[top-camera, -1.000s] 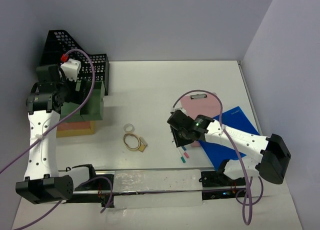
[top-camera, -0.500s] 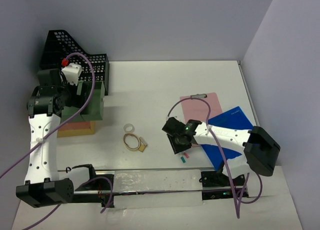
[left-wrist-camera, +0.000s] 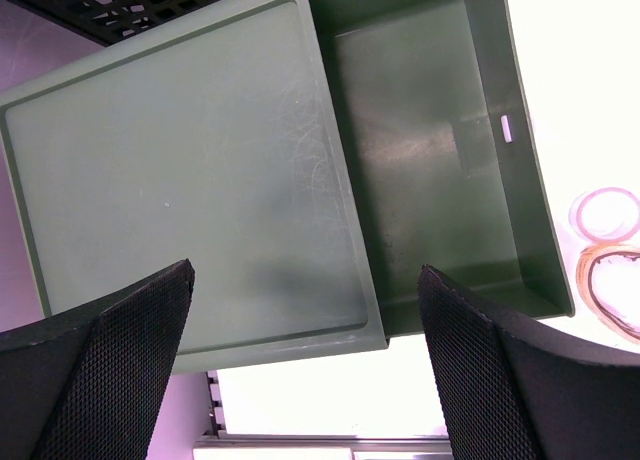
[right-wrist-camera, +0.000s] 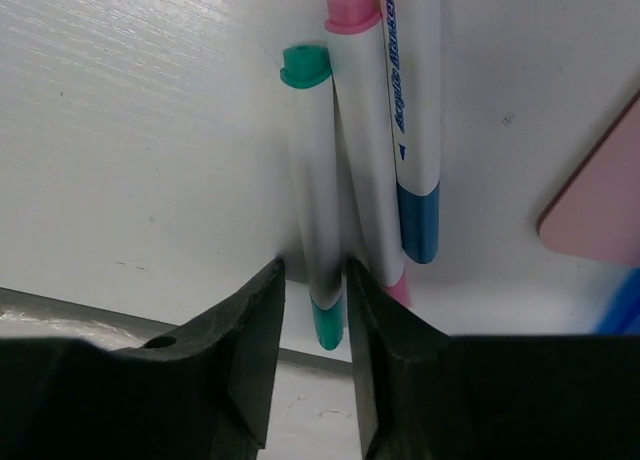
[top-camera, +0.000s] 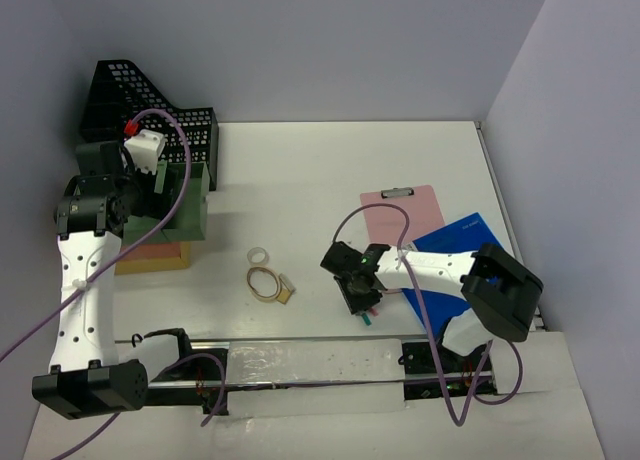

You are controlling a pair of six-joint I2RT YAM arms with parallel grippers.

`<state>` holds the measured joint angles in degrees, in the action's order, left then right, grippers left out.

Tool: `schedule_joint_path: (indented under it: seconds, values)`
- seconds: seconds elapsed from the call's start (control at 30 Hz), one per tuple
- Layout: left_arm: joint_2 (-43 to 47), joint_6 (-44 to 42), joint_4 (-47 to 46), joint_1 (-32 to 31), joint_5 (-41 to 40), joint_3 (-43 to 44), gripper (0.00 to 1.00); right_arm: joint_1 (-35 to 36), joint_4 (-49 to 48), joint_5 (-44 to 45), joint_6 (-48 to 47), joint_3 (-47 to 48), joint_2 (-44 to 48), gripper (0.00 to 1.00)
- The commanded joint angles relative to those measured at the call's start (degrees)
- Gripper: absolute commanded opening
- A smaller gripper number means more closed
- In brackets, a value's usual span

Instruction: Organize the desk

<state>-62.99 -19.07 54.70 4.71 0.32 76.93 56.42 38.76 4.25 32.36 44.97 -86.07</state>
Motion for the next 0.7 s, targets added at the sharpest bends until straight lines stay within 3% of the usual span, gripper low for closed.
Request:
schedule_joint_path:
  seconds: [0.0, 0.17, 0.33, 0.47, 0.57, 0.67]
  values:
    - [1.13, -0.09, -0.64, 0.04, 1.56, 0.59, 0.99, 1.65, -1.89, 2.77, -0.37, 0.5, -4.22, 0.29]
    - [0.94, 0.0, -0.56, 0.05, 1.71, 0.52, 0.99, 3.13, -2.45, 2.37, -0.7, 1.51, -5.2, 0.09]
    - [1.64, 0.9, -0.82, 0.04, 2.25, -0.34, 0.99, 3.17, -0.68, -0.4, -2.88, 6.07, -2.98, 0.0]
    - [3.07, 2.11, -1.09, 0.04, 3.38, -1.7, 0.99, 2.98, -0.19, -4.04, -5.12, 15.57, 0.3, 0.0]
    - [5.06, 2.63, -1.61, 0.04, 3.74, -2.53, 0.99, 1.16, -4.19, -10.12, -6.7, 30.65, 2.74, 0.0]
    - [6.95, 3.37, -1.96, 0.12, 3.31, -2.28, 0.99, -0.36, -10.5, -13.01, -7.12, 46.38, -1.01, 0.0]
